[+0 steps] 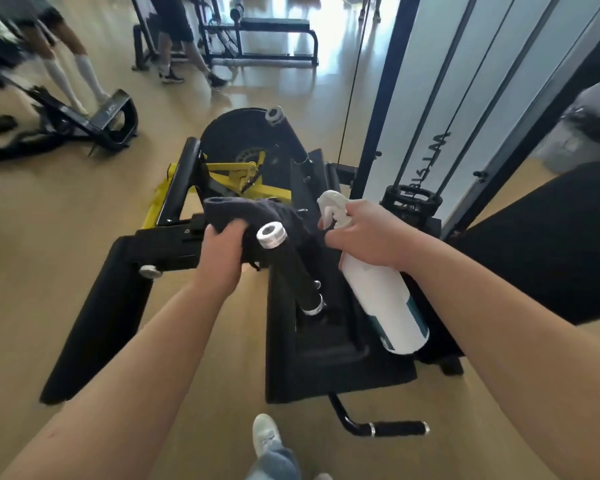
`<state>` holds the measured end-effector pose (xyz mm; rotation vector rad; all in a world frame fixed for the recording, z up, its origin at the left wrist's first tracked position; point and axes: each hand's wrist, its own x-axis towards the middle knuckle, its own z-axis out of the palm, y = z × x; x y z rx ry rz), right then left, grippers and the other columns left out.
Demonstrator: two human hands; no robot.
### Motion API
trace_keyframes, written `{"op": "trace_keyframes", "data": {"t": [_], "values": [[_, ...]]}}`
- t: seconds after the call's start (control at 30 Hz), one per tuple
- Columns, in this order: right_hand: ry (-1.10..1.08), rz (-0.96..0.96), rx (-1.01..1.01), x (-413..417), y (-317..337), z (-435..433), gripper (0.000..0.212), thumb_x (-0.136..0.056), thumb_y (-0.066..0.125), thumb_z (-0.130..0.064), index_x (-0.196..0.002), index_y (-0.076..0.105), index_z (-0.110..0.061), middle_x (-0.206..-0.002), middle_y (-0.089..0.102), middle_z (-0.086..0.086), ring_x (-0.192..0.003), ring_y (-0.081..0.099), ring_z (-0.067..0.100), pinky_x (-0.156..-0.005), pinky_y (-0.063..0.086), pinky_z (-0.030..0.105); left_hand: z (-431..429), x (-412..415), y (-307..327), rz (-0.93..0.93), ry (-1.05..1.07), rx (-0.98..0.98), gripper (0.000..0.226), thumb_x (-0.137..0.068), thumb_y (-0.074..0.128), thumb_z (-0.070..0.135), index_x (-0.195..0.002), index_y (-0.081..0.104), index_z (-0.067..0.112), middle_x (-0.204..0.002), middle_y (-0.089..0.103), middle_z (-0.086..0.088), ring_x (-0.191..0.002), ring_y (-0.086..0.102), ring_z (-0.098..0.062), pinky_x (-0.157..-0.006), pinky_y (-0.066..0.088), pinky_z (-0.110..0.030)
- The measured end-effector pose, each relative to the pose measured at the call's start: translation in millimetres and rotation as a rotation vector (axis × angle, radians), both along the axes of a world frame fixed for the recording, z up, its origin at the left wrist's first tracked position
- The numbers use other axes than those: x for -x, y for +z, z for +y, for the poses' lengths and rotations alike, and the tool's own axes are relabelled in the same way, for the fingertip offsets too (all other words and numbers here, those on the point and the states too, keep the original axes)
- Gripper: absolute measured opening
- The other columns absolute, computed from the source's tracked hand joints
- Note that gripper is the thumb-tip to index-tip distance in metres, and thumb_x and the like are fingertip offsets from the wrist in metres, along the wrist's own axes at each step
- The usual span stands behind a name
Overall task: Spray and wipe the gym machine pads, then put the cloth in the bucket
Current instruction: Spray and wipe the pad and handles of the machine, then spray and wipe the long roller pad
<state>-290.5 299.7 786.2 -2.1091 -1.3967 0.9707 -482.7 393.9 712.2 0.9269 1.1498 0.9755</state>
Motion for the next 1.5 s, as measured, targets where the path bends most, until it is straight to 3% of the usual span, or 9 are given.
{"op": "trace_keyframes", "data": {"t": [0.1, 0.4, 0.5, 0.8, 1.03, 1.17, 1.3, 1.4, 1.5], "values": [[0.019, 0.001, -0.017, 8.6, 0.5, -27.6, 0.011, -0.091, 0.067, -0.023, -0.089, 0.057, -0.021, -0.077, 0.054, 0.001, -0.059, 0.052, 0.015, -0.048, 0.041, 0.024, -26.6, 11.8, -5.6, -0.113, 0.046, -0.020, 0.037, -0.095, 0.055, 0.009, -0.131, 0.061, 0.002, -0.114, 0.072, -0.012, -0.119, 0.066, -0.034, -0.081, 0.057, -0.033], [0.211, 0.027, 0.122, 43.0, 15.4, -84.9, 0.021, -0.089, 0.070, -0.026, -0.099, 0.051, -0.021, -0.097, 0.075, 0.013, -0.061, 0.069, 0.017, -0.053, 0.055, 0.032, -81.6, 43.7, -15.0, -0.063, 0.135, 0.056, 0.052, -0.072, 0.066, 0.047, -0.118, 0.056, 0.024, -0.112, 0.070, -0.016, -0.106, 0.070, -0.042, -0.095, 0.054, -0.063], [0.284, -0.038, 0.155, 66.8, 12.3, -85.5, 0.025, -0.087, 0.070, -0.032, -0.105, 0.056, -0.023, -0.100, 0.075, 0.013, -0.082, 0.076, 0.031, -0.071, 0.064, 0.049, -79.2, 58.8, -23.8, -0.102, 0.058, 0.083, 0.033, -0.090, 0.061, 0.033, -0.120, 0.058, 0.020, -0.105, 0.071, -0.015, -0.105, 0.071, -0.037, -0.091, 0.056, -0.056], [0.242, -0.021, 0.117, 187.3, -27.7, -8.5, 0.018, -0.091, 0.071, -0.031, -0.097, 0.054, -0.028, -0.091, 0.064, -0.001, -0.077, 0.068, 0.015, -0.067, 0.061, 0.032, -27.6, 161.2, -60.7, 0.124, -0.045, 0.014, 0.028, -0.099, 0.054, 0.006, -0.126, 0.062, 0.012, -0.092, 0.068, -0.009, -0.081, 0.067, -0.021, -0.055, 0.050, -0.020], [0.254, 0.120, 0.226, 283.5, -63.0, 67.6, 0.027, -0.090, 0.072, -0.023, -0.111, 0.055, -0.024, -0.096, 0.070, 0.005, -0.085, 0.074, 0.021, -0.076, 0.066, 0.041, 23.3, 273.2, -77.4, 0.359, -0.351, -0.216, 0.045, -0.087, 0.069, -0.003, -0.125, 0.061, 0.019, -0.108, 0.073, 0.001, -0.103, 0.070, -0.011, -0.082, 0.061, -0.031], [0.256, 0.179, 0.290, 319.6, -79.3, 105.8, 0.021, -0.093, 0.071, -0.021, -0.102, 0.053, -0.028, -0.087, 0.067, 0.000, -0.068, 0.072, 0.016, -0.056, 0.062, 0.028, 54.3, 326.0, -89.7, 0.202, -0.448, -0.086, 0.039, -0.079, 0.067, 0.009, -0.118, 0.068, 0.014, -0.106, 0.073, -0.010, -0.103, 0.070, -0.029, -0.082, 0.057, -0.038], [0.301, 0.130, 0.309, 347.5, -94.7, 151.6, 0.022, -0.095, 0.070, -0.024, -0.102, 0.050, -0.027, -0.089, 0.061, 0.000, -0.068, 0.066, 0.015, -0.067, 0.062, 0.030, 79.4, 359.0, -105.4, -0.054, -0.420, 0.113, 0.033, -0.086, 0.063, 0.022, -0.116, 0.069, 0.010, -0.113, 0.070, -0.020, -0.103, 0.069, -0.035, -0.091, 0.055, -0.047], [0.369, 0.134, 0.328, 364.2, -105.8, 193.0, 0.016, -0.096, 0.067, -0.018, -0.093, 0.053, -0.025, -0.084, 0.067, 0.004, -0.058, 0.067, 0.009, -0.053, 0.057, 0.021, 108.0, 376.6, -128.4, 0.198, -0.228, 0.095, 0.042, -0.086, 0.069, 0.038, -0.117, 0.066, 0.010, -0.115, 0.070, -0.019, -0.103, 0.070, -0.032, -0.086, 0.058, -0.043], [0.418, 0.178, 0.356, 377.4, -116.9, 234.0, 0.012, -0.092, 0.067, -0.014, -0.095, 0.061, -0.025, -0.095, 0.073, 0.023, -0.065, 0.065, 0.021, -0.069, 0.061, 0.041, 138.8, 394.2, -141.4, 0.508, -0.103, -0.024, 0.020, -0.088, 0.072, 0.037, -0.089, 0.064, 0.019, -0.080, 0.065, 0.010, -0.078, 0.063, -0.013, -0.068, 0.049, -0.029]]}}
